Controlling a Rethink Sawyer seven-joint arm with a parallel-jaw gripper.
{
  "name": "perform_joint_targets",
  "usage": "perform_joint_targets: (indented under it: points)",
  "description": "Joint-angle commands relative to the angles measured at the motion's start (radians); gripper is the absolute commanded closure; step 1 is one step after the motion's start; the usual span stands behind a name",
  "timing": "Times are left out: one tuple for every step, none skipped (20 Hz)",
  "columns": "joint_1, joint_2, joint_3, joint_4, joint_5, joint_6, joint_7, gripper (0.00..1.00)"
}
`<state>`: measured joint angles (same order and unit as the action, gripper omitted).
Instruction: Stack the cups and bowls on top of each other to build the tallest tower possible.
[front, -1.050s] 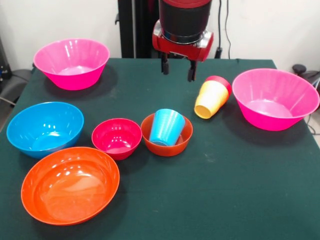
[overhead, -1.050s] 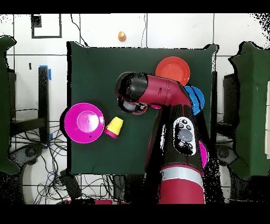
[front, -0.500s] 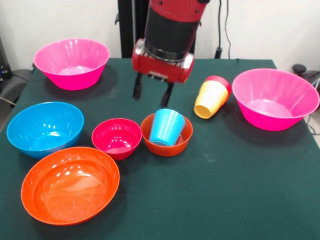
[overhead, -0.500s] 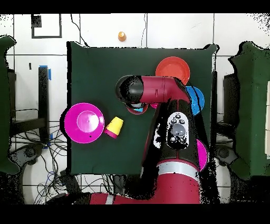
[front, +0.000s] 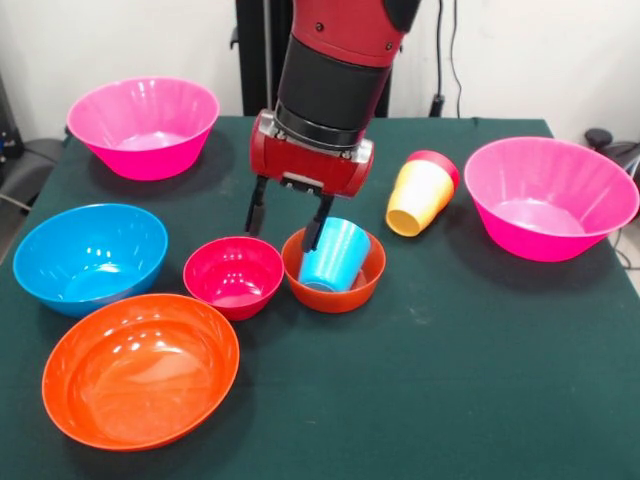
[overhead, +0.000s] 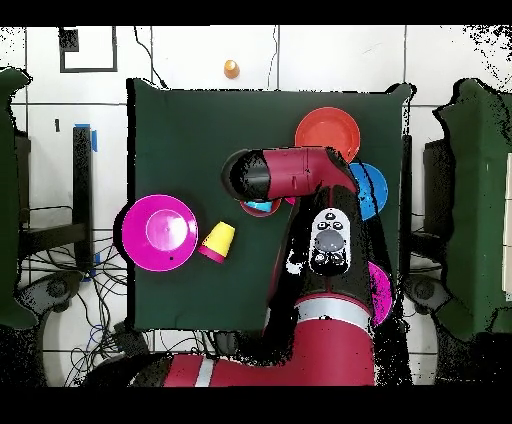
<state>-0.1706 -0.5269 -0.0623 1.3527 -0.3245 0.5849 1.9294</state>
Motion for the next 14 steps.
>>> perform_joint_targets:
  points:
    - [0.016, 0.059, 0.055, -0.025, -0.046, 0.109, -0.055, 0.00]
    - [-0.012, 0.067, 0.086, 0.008, 0.013, 0.135, -0.026, 0.00]
    - [-0.046, 0.075, 0.126, 0.052, 0.074, 0.149, 0.001, 0.00]
    - [-0.060, 0.081, 0.136, 0.074, 0.102, 0.125, 0.035, 0.00]
    - [-0.077, 0.090, 0.152, 0.085, 0.120, 0.123, 0.032, 0.00]
    - [-0.094, 0.106, 0.167, 0.092, 0.135, 0.110, 0.028, 0.00]
    - [-0.116, 0.131, 0.184, 0.092, 0.150, 0.071, 0.030, 0.00]
    - [-0.130, 0.157, 0.194, 0.084, 0.159, 0.063, 0.021, 0.00]
    - [-0.130, 0.178, 0.186, 0.064, 0.160, 0.081, 0.014, 0.00]
    - [-0.137, 0.192, 0.187, 0.055, 0.161, 0.073, 0.009, 0.00]
    - [-0.145, 0.206, 0.194, 0.047, 0.161, 0.056, -0.002, 0.00]
    - [-0.148, 0.218, 0.193, 0.038, 0.156, 0.047, -0.010, 0.00]
    - [-0.154, 0.232, 0.197, 0.030, 0.152, 0.035, -0.021, 0.00]
    - [-0.157, 0.246, 0.198, 0.017, 0.141, 0.025, -0.031, 0.00]
